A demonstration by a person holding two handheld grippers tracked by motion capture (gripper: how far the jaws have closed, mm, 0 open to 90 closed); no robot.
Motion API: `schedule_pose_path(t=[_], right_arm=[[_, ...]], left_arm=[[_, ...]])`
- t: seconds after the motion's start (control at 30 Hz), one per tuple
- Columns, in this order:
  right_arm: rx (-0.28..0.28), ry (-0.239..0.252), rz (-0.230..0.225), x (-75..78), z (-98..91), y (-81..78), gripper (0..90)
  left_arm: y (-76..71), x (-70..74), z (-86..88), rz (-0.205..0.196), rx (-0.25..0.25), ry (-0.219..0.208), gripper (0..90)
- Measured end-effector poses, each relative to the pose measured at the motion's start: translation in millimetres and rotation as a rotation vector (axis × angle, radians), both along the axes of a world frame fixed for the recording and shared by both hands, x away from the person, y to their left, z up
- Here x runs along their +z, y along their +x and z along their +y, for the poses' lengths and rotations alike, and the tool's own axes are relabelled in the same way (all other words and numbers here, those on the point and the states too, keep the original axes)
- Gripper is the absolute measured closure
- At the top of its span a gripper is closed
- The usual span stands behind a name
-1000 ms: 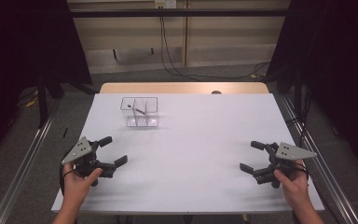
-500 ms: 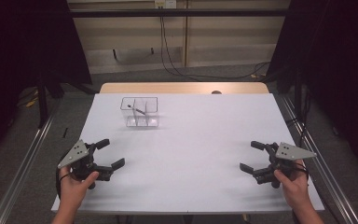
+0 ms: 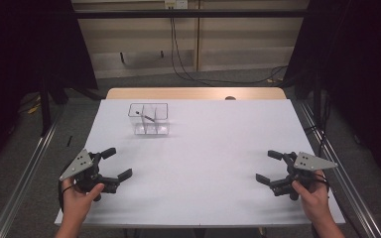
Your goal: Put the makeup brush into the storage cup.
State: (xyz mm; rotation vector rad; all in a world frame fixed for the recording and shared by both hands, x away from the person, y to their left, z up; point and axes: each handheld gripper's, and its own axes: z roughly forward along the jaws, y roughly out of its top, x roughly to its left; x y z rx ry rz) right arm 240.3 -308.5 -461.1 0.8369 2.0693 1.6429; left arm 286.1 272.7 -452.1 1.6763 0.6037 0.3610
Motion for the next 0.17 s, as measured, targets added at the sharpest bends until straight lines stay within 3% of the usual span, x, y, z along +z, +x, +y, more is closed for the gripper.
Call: schedule_pose_path(t=[0.17], right_arm=[[-0.004, -0.002, 0.002, -0.4, 0.0, 0.4, 3.1]], left_arm=[[-0.3, -0.1, 0.0, 0.000, 0.002, 0.002, 0.2]])
